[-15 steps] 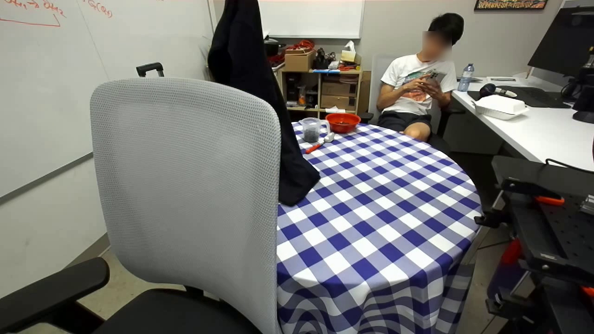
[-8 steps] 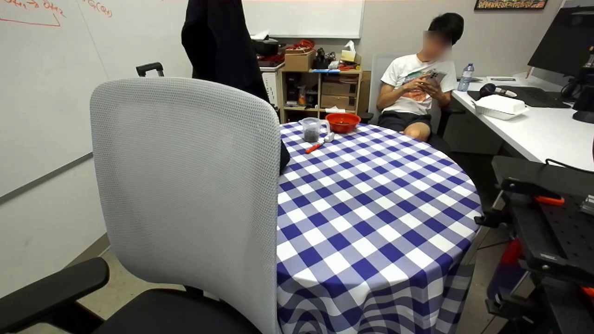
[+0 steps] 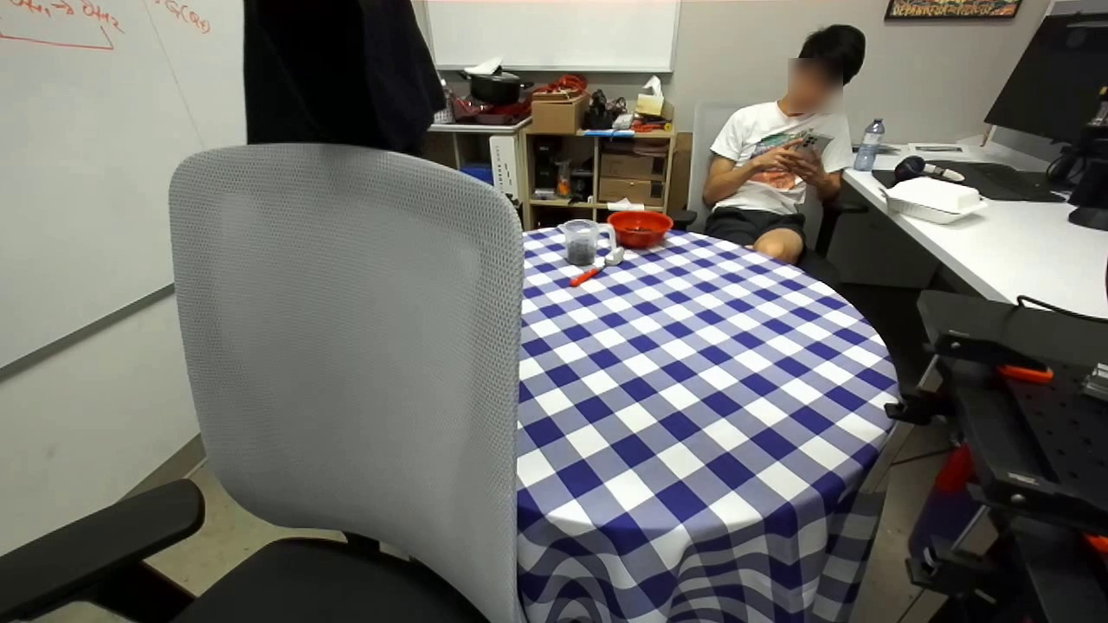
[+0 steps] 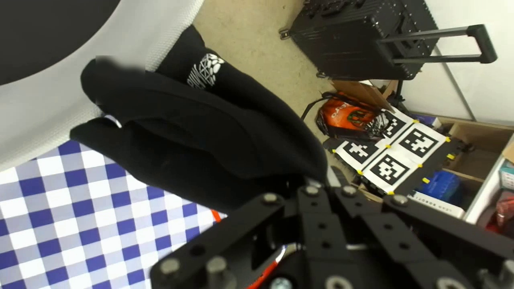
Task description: Pick up the cloth from the table and put it on the chair
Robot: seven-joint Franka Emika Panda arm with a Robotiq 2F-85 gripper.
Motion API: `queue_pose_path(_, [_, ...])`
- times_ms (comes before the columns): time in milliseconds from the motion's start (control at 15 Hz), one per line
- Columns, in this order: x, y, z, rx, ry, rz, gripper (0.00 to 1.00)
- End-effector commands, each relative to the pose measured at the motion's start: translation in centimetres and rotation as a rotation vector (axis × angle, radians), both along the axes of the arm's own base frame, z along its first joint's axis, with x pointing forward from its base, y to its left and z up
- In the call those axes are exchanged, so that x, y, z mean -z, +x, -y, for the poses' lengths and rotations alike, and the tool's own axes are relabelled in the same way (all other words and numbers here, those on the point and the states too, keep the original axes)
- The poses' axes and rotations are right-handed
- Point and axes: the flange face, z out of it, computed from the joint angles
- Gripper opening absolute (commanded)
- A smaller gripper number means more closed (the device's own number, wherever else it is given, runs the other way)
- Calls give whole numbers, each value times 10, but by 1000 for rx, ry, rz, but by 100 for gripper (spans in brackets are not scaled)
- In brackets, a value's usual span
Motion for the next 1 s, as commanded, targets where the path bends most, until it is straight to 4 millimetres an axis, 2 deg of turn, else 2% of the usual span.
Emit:
queue_pose_path(0, [-30, -22, -44, -24, -86, 17, 1])
queue_pose_path(133, [-26, -27, -71, -70, -118, -12, 1])
queue_pose_path(267, [-2, -26, -98, -120, -154, -70, 1])
queue_pose_path(600, [88, -21, -173, -318, -199, -254, 1])
queue_pose_path(800, [134, -31, -220, -454, -232, -358, 1])
queue_pose_path(933, [163, -39, -244, -537, -252, -433, 1])
